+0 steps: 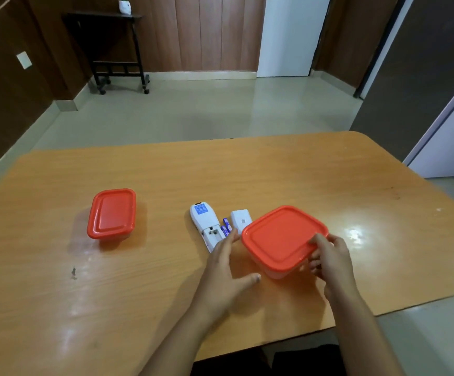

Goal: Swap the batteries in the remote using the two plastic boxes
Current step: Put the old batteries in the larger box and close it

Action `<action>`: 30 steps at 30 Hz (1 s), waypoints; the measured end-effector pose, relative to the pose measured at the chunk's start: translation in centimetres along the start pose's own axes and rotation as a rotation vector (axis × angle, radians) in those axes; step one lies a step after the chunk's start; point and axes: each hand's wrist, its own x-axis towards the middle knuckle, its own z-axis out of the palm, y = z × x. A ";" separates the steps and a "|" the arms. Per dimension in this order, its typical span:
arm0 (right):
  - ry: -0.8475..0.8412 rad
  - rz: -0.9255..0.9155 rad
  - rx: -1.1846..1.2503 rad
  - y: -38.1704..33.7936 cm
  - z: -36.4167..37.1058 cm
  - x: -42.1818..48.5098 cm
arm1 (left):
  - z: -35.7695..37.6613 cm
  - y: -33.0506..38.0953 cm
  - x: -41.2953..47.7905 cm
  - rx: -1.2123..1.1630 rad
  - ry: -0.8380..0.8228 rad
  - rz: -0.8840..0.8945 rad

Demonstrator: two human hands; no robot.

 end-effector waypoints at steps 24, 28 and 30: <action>0.059 -0.465 -0.833 -1.3 2.9 2.9 | 2.1 -0.3 -0.1 0.072 0.103 0.011; 0.054 -0.533 -0.746 -0.8 3.0 3.3 | 2.1 -0.2 -0.5 0.086 0.151 0.000; 0.077 -0.589 -0.698 -0.8 3.1 3.4 | 2.1 -0.3 -0.5 0.105 0.160 -0.005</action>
